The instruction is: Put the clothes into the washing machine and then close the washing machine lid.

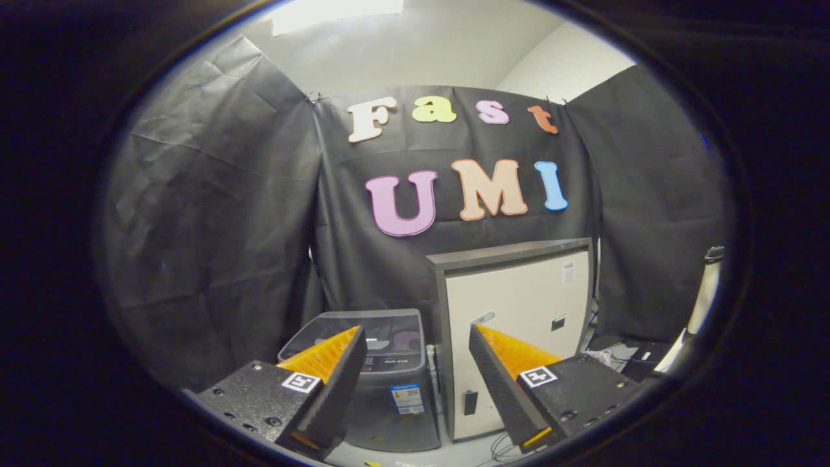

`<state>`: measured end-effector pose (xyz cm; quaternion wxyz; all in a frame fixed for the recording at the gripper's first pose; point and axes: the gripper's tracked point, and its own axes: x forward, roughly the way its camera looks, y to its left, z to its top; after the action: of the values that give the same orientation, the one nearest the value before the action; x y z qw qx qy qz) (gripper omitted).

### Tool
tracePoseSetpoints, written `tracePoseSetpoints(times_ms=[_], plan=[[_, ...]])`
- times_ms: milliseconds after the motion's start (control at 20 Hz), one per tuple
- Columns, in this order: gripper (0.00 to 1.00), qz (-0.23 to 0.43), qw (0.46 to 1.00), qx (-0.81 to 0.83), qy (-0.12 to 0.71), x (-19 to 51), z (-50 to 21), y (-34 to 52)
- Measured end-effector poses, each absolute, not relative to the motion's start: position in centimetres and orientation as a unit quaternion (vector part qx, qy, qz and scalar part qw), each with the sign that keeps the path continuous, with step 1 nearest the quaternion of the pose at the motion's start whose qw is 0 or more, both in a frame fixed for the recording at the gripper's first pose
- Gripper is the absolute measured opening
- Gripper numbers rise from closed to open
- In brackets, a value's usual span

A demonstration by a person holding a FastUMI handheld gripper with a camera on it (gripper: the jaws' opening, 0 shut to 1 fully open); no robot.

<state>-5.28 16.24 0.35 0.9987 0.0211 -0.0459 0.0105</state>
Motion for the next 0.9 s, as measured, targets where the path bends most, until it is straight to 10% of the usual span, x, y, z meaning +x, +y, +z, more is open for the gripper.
tracePoseSetpoints(times_ms=[900], plan=[[0.96,-0.013,0.999,0.001,-0.038,-2.5,-0.1,13.4]])
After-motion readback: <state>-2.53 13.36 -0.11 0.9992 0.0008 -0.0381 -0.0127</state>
